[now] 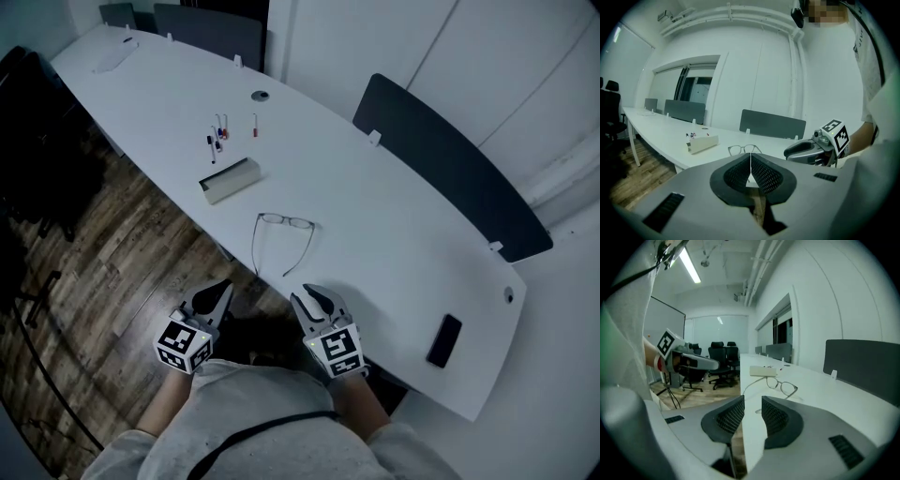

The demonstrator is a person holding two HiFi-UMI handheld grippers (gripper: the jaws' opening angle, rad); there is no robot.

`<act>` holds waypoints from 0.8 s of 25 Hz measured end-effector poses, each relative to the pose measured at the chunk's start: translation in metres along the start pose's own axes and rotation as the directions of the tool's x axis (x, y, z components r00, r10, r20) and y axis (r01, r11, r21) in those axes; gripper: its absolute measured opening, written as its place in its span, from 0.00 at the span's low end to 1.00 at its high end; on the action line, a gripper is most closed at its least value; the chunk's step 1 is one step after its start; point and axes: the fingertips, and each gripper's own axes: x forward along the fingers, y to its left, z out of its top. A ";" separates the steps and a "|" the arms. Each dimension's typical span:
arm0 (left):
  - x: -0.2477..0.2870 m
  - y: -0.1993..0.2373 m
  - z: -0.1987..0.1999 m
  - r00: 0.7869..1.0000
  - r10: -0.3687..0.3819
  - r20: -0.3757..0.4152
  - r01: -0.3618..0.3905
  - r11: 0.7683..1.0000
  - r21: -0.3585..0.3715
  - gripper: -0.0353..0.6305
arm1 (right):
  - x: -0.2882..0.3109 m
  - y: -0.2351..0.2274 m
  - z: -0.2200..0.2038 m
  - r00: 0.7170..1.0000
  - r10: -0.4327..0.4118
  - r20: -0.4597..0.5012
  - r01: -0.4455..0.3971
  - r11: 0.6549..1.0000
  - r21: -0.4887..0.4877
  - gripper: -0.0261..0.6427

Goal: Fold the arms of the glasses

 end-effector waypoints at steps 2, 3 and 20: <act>0.004 0.009 -0.004 1.000 0.007 -0.017 -0.007 1.000 0.006 0.08 | 0.006 -0.009 -0.006 0.998 -0.031 -0.046 0.028 0.997 -0.065 0.20; 0.006 0.014 -0.005 1.000 0.008 -0.026 -0.008 1.000 0.008 0.08 | 0.009 -0.014 -0.008 0.997 -0.051 -0.061 0.045 0.993 -0.106 0.20; 0.099 0.089 -0.041 0.936 0.052 -0.348 0.166 0.809 0.565 0.42 | 0.079 -0.085 -0.032 0.897 -0.389 -0.211 0.101 0.644 -0.759 0.34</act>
